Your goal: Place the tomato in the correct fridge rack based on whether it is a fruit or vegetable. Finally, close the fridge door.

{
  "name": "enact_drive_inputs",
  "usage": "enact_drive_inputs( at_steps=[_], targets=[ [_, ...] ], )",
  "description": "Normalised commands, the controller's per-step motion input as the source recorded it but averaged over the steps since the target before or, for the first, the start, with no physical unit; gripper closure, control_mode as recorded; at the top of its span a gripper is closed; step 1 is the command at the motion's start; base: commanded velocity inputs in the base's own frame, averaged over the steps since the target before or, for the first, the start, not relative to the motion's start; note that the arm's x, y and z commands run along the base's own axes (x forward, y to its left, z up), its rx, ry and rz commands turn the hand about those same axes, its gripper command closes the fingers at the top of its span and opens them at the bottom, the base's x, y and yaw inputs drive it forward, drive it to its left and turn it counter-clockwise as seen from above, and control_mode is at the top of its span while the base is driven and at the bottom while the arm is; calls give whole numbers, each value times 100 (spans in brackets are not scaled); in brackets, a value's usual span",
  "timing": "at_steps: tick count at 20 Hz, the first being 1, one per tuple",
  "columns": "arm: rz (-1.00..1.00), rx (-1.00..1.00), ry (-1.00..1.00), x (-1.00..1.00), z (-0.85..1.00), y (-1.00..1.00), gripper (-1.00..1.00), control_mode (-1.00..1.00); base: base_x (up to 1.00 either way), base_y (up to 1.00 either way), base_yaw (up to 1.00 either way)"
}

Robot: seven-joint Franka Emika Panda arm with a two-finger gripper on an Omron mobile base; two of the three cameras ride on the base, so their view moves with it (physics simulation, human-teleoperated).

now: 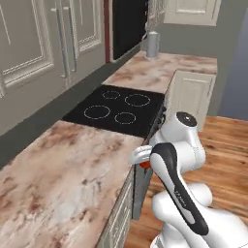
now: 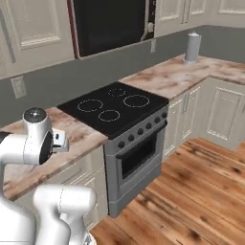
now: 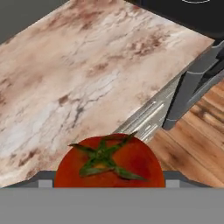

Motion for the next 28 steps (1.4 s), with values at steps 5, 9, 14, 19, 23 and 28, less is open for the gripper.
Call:
enact_drive_inputs(
  at_steps=[5,9,14,19,23,28],
  targets=[
    [0,0,0,0,0,0,100,100,0,-28,-88],
    [0,0,0,0,0,0,100,100,0,-29,-88],
    [0,0,0,0,0,0,100,100,0,-23,-90],
    [0,0,0,0,0,0,100,100,0,-13,-92],
    [0,0,0,0,0,0,100,100,0,-13,-92],
    [0,0,0,0,0,0,100,100,0,-12,-92]
  ],
)
